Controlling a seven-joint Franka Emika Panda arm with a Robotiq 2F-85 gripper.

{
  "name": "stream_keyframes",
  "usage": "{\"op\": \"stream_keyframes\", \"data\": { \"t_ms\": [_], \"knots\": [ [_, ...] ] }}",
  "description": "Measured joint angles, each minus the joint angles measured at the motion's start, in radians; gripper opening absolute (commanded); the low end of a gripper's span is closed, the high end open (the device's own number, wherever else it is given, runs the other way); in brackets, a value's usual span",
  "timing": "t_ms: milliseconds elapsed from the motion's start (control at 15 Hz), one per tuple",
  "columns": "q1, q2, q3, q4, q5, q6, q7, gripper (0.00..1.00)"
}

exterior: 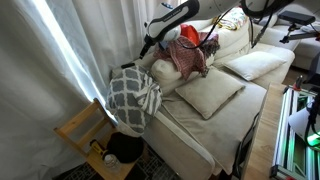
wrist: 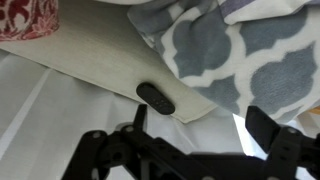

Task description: Put the white and grey blanket on the backrest of the sofa.

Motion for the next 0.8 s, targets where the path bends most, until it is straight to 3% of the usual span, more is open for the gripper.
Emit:
{"op": "stream_keyframes", "data": {
  "t_ms": [467, 533, 800],
  "knots": [
    [0.078, 0.078, 0.007, 0.005, 0.001, -0.086, 0.099, 1.0],
    [0.084, 0.091, 0.014, 0.012, 0.001, -0.095, 0.103, 0.81],
    [0.099, 0.15, 0.031, 0.06, 0.005, -0.124, 0.134, 0.51]
  ]
}}
